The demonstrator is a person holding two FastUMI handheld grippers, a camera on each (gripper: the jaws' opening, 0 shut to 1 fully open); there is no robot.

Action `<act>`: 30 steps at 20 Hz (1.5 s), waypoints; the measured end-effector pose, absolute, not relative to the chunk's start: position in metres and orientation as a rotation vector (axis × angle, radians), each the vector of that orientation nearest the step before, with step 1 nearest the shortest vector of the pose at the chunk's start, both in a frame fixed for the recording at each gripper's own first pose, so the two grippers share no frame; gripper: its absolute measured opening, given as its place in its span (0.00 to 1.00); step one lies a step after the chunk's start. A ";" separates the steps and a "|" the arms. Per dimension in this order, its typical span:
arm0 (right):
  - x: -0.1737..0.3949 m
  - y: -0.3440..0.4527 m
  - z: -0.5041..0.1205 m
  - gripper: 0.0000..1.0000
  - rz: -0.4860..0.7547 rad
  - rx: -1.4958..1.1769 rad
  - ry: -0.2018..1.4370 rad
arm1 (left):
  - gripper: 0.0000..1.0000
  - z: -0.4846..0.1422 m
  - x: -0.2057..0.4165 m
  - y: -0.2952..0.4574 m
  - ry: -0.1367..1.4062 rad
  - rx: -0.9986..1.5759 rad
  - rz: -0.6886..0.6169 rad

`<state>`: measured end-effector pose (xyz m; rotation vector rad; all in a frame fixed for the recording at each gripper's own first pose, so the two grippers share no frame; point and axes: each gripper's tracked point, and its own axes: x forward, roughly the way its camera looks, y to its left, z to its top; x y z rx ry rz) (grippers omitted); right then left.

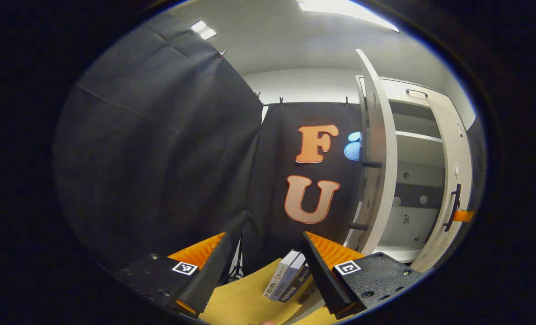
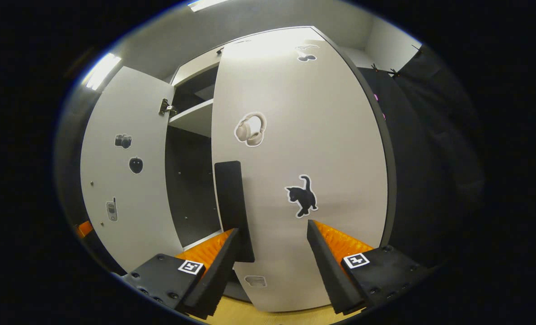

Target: Grasp the bottle in the cabinet with the left hand and place it on the coaster, then close the right door with the right hand and the left door with the left hand.

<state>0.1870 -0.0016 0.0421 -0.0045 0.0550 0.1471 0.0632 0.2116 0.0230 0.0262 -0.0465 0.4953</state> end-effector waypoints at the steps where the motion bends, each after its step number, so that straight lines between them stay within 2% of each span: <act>1: 0.183 -0.005 0.046 0.97 0.139 -0.003 0.043 | 0.97 0.025 0.072 0.210 -0.050 0.045 0.483; 5: 0.155 -0.029 0.058 0.97 0.083 -0.046 0.024 | 0.92 0.041 0.103 0.186 -0.086 0.097 0.392; 7: 0.143 -0.040 0.062 0.97 0.054 -0.064 0.016 | 0.94 0.048 0.105 0.185 -0.114 0.109 0.394; 8: 0.137 -0.046 0.062 0.97 0.041 -0.070 0.016 | 0.90 0.051 0.106 0.183 -0.123 0.109 0.389; 9: 0.133 -0.050 0.062 0.97 0.031 -0.076 0.017 | 0.94 0.052 0.106 0.183 -0.132 0.103 0.386; 11: 0.124 -0.057 0.062 0.97 0.015 -0.084 0.019 | 0.94 0.055 0.108 0.180 -0.135 0.090 0.369; 13: 0.116 -0.063 0.063 0.97 0.004 -0.087 0.018 | 0.87 0.053 0.108 0.178 -0.128 0.090 0.360; 14: 0.113 -0.066 0.064 0.97 0.001 -0.089 0.014 | 0.92 0.053 0.109 0.175 -0.128 0.082 0.349; 16: 0.108 -0.073 0.065 0.97 -0.011 -0.098 0.004 | 0.92 0.051 0.108 0.163 -0.127 0.057 0.318; 17: 0.106 -0.078 0.063 0.97 -0.022 -0.100 0.007 | 0.87 0.049 0.106 0.159 -0.124 0.048 0.312; 18: 0.104 -0.082 0.062 0.97 -0.029 -0.097 0.010 | 0.92 0.048 0.105 0.156 -0.120 0.047 0.310; 27: 0.094 -0.095 0.051 0.97 -0.059 -0.105 0.042 | 0.92 0.039 0.114 0.093 -0.079 0.023 0.162; 28: 0.093 -0.096 0.050 0.88 -0.066 -0.112 0.044 | 0.87 0.039 0.114 0.086 -0.077 0.033 0.150; 29: 0.092 -0.097 0.050 0.97 -0.071 -0.117 0.046 | 0.87 0.040 0.115 0.081 -0.078 0.044 0.136; 30: 0.092 -0.098 0.049 0.97 -0.075 -0.121 0.049 | 0.92 0.038 0.115 0.076 -0.076 0.048 0.123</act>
